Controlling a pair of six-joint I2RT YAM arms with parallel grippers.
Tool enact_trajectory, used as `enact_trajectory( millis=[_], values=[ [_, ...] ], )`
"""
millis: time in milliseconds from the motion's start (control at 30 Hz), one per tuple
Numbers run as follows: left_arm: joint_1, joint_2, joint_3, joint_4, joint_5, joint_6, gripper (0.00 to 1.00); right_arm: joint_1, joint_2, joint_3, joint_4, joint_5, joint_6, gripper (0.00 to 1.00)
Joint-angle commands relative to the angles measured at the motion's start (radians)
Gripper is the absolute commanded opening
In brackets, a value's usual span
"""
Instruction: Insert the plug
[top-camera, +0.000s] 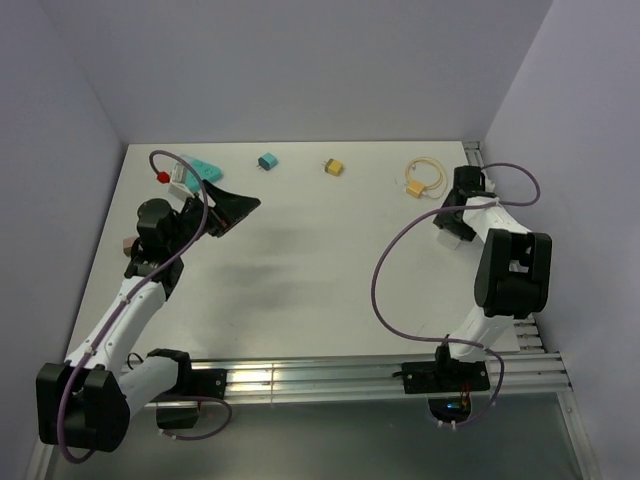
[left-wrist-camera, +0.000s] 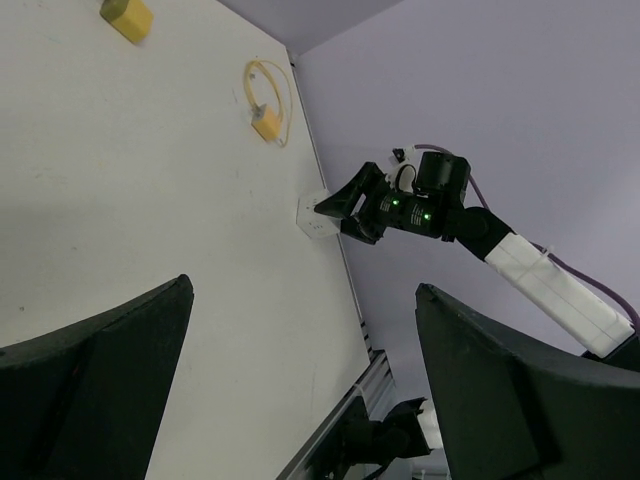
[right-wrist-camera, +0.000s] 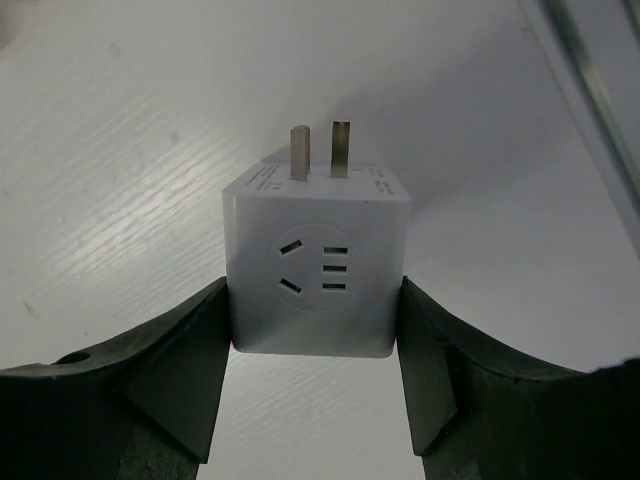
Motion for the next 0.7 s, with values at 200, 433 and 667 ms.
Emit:
enact_trajectory(
  millis=[200, 433, 667],
  values=[
    [0.025, -0.076, 0.009, -0.003, 0.062, 0.023, 0.94, 0.247, -0.067, -0.035, -0.030, 0.007, -0.054, 0.13],
    [0.022, -0.109, -0.039, 0.000, 0.094, 0.013, 0.93, 0.465, -0.125, -0.067, -0.010, -0.056, -0.035, 0.17],
    [-0.004, -0.129, -0.042, -0.169, 0.044, 0.063, 0.80, 0.706, -0.079, -0.020, 0.011, -0.061, 0.025, 0.18]
  ],
)
